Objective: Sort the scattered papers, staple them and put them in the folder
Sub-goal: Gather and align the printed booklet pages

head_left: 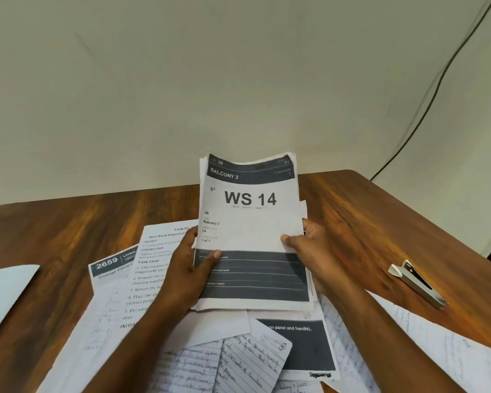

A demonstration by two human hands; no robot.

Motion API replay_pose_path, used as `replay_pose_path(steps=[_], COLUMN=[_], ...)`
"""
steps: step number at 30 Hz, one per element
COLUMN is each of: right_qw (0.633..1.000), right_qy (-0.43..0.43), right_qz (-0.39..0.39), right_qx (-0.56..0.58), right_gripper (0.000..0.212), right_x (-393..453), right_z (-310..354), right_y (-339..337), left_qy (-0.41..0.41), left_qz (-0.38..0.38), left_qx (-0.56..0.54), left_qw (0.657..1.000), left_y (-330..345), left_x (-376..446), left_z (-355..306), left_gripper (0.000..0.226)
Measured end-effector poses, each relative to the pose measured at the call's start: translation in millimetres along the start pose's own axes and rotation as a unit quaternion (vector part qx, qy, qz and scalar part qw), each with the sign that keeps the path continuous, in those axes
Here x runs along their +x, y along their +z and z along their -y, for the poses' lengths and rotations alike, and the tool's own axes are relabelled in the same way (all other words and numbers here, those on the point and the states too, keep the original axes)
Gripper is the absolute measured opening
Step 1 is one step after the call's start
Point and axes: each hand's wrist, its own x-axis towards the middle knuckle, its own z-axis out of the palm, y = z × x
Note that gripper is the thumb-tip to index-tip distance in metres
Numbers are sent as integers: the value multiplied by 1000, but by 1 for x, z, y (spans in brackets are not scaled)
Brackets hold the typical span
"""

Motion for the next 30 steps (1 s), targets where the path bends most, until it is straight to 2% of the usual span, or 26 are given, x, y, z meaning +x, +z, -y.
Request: replay_pose_path(steps=[6,9,11,13,16,20,24,30], right_qw=[998,998,994,988,982,978,978,979], right_qy=[17,25,31,32,43,53,63,50], right_qz=[-16,29,97,150,183,196,196,198], right_qx=[65,50,25,-1,-32,-41,-35,-19], right_gripper=[31,32,33,33,36,36,39,35], right_x=[3,3,4,4,5,5,5,1], right_z=[8,7,5,2,-1,-4,-4,-1], right_y=[-11,-14,-16,-18,-16,-15,-14,-15], left_qy=[-13,-39,-52,-31,5,28,35,32], left_qz=[70,79,35,-28,-114,-194,-223,-214], left_qx=[-9,-129,-168,-170,-171,-164,-141,-141], left_qw=[997,988,984,985,979,967,964,966], left_y=[-2,-5,-11,-15,-20,-21,-21,-23], left_x=[-7,-9,-6,-3,0,1,1,3], left_z=[-6,-11,-12,-14,-18,-18,-11,-6], left_gripper=[50,46,49,43,33,31,28,17])
